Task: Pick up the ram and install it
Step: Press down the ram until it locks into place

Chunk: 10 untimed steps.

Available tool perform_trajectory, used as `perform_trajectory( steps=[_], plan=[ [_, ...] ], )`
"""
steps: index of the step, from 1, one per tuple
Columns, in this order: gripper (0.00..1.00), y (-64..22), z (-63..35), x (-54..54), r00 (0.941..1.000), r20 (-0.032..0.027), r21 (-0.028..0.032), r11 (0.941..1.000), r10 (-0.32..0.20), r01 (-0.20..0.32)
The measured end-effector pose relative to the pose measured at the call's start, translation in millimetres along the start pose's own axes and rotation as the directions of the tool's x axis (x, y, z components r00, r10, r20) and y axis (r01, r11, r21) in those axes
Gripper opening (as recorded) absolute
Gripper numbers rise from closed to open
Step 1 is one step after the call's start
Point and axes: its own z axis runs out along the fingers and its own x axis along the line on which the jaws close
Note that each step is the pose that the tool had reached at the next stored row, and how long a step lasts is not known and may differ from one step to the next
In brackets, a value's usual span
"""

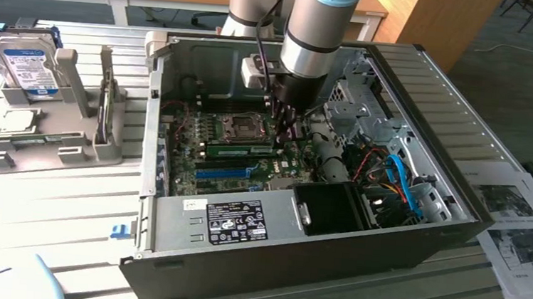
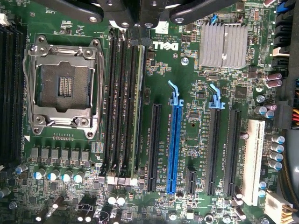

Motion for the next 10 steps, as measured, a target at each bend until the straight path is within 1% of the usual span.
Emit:
perform_trajectory(
  steps=[6, 8, 10],
  plan=[
    [0.09, 0.0, 0.0, 0.0, 1.0000, 0.0001, 0.0001, 1.0000, 0.000, 0.000],
    [0.09, 0.0, -0.8, -0.1, 1.0000, 0.0010, 0.0002, 1.0000, 0.000, 0.000],
    [0.09, 0.1, -2.9, 0.0, 1.0000, 0.0001, 0.0001, 1.0000, 0.000, 0.000]
  ],
)
